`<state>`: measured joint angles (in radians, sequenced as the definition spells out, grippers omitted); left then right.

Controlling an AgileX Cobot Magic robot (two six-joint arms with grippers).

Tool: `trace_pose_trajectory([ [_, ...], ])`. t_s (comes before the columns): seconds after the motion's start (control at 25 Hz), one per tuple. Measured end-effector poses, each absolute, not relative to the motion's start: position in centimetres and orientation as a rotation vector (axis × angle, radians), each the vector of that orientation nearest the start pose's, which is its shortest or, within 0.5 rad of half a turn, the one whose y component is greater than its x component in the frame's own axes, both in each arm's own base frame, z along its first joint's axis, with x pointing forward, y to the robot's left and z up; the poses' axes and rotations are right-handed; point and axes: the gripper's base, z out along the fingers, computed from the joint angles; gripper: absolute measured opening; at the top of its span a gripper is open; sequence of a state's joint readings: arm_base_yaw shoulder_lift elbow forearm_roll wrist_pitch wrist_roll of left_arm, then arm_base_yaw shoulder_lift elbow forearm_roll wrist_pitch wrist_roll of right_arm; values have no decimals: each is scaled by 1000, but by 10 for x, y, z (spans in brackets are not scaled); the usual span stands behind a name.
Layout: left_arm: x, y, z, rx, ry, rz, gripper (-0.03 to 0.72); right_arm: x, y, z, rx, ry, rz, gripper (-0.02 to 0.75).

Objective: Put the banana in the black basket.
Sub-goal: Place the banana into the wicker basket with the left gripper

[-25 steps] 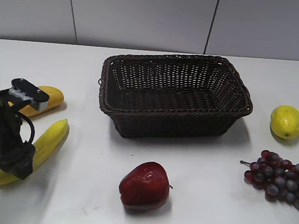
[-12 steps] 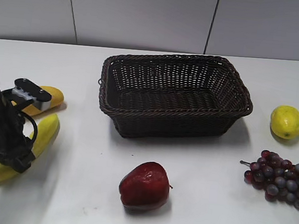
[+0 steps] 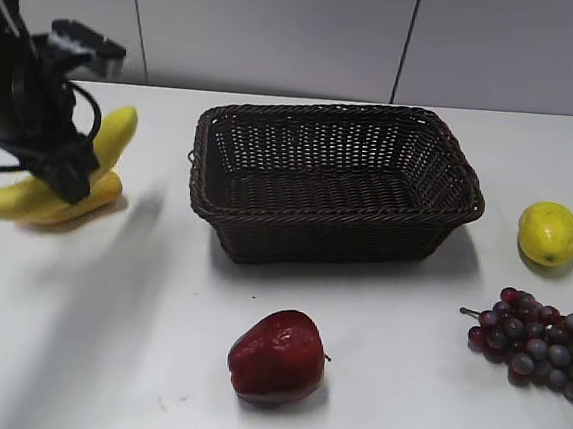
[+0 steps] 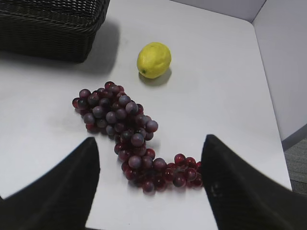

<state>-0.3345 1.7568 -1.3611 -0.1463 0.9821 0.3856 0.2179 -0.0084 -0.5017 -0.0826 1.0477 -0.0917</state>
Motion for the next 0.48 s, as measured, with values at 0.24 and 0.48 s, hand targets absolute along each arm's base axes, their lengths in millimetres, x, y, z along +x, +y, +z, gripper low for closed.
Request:
trace_pose_trajectory([
  [0.24,362,-163,325,918,2315,-165,314,-4,-8,279,-308,1995,-18,505],
  [0.48,360,-221,349,956,1972,-197,314,-4,-8,279,-308,1995,-18,505],
])
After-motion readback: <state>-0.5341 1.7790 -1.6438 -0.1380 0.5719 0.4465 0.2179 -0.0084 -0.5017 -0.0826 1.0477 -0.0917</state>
